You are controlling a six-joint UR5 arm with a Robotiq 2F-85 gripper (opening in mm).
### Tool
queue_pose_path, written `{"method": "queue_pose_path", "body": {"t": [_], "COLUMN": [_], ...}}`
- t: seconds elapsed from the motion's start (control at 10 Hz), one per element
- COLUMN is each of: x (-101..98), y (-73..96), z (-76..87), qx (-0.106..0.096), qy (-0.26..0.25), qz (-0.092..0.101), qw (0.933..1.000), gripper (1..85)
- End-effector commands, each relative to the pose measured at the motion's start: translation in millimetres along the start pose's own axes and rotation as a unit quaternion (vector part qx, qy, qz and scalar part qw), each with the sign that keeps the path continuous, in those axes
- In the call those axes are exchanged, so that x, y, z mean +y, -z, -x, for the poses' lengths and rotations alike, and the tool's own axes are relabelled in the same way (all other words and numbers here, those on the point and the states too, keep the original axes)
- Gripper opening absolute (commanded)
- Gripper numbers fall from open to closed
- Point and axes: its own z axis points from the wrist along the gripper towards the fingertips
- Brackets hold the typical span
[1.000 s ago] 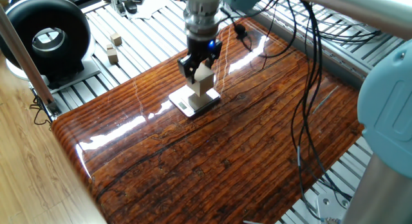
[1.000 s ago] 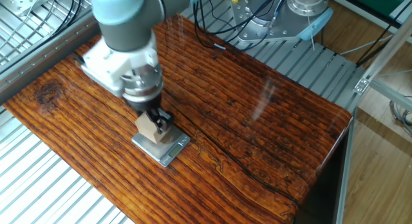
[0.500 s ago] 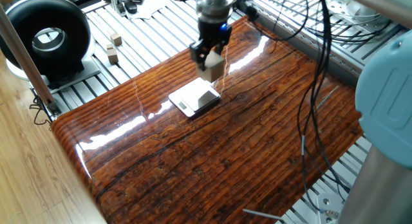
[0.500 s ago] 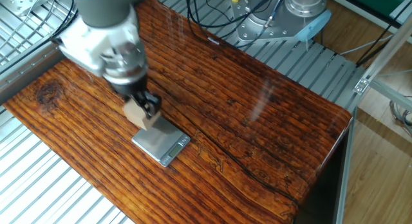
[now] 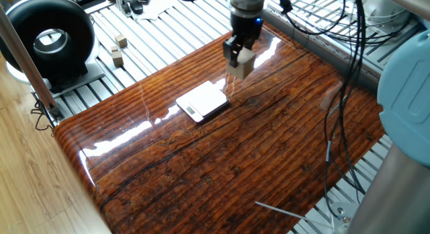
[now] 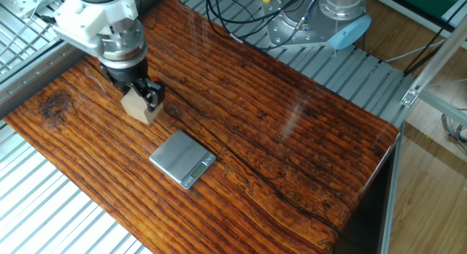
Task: Remove the object from the scale
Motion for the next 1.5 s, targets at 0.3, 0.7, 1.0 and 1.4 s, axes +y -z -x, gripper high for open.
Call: {"method": "queue_pose_path", "body": {"t": [0.3,0.7,1.0,1.4], "x": [-2.4,3.3,-9.4,0.6], "y": [-27.2,-38.7,-41.5,-50.6], "z": [5.7,7.7,10.4,18.0], "qx": [-0.018,-0.019,-0.023,-0.030], "qy": [0.013,0.015,0.022,0.038], "qz": [0.017,0.030,0.008,0.022], "qw": [0.9996,0.9993,0.9995,0.9986], "gripper": [46.0,49.0,50.7,58.0]}}
